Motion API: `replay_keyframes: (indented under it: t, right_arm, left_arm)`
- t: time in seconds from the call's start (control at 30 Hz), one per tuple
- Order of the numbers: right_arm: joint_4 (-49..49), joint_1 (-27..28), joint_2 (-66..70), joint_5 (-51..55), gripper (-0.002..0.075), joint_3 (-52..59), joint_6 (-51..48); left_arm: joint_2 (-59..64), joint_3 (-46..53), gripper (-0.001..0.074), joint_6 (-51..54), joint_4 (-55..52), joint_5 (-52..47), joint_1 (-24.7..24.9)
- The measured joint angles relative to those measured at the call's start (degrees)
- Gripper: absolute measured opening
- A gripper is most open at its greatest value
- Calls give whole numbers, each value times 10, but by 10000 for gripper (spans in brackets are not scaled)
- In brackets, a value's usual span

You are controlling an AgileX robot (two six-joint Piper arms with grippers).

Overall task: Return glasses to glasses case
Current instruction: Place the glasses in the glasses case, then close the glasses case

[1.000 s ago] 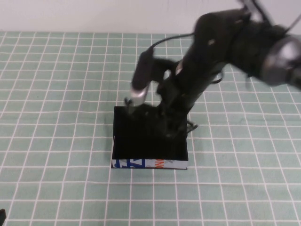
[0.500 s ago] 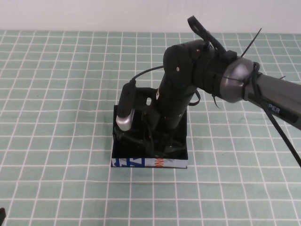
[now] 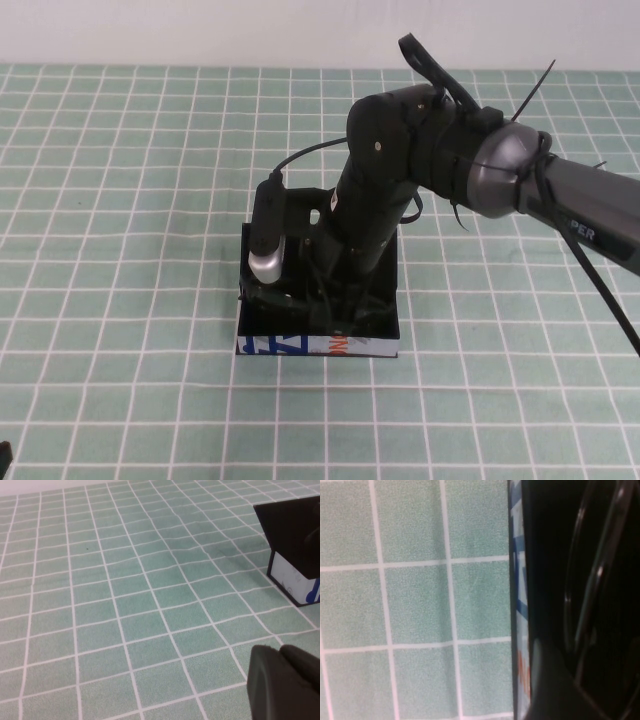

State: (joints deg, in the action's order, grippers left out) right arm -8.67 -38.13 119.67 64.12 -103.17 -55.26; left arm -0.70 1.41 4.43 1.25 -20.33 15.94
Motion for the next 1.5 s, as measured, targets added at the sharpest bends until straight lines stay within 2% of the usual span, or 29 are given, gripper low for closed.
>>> replay_keyframes:
  t: [0.2, 0.5, 0.8, 0.9, 1.0, 1.07, 1.13, 1.3, 1.5]
  right_arm:
    - [0, 0, 0, 0, 289, 0, 0]
    - [0, 0, 0, -15, 409, 0, 0]
    - [0, 0, 0, -28, 414, 0, 0]
    - [0, 0, 0, -29, 366, 0, 9]
    - [9, 0, 0, -55, 221, 0, 61]
    - [29, 0, 0, -82, 95, -3, 109]
    - [45, 0, 0, -111, 38, -11, 152]
    - [49, 12, 0, -184, -6, -41, 239]
    - [50, 42, 0, -184, -11, -81, 305]
  left_arm:
    - [0, 0, -2, 0, 0, 0, 0]
    - [0, 0, -2, 0, 0, 0, 0]
    - [0, 0, -2, 0, 0, 0, 0]
    - [0, 0, -2, 0, 0, 0, 0]
    - [0, 0, -2, 0, 0, 0, 0]
    - [0, 0, -2, 0, 0, 0, 0]
    - [0, 0, -2, 0, 0, 0, 0]
    - [0, 0, -2, 0, 0, 0, 0]
    - [0, 0, -2, 0, 0, 0, 0]
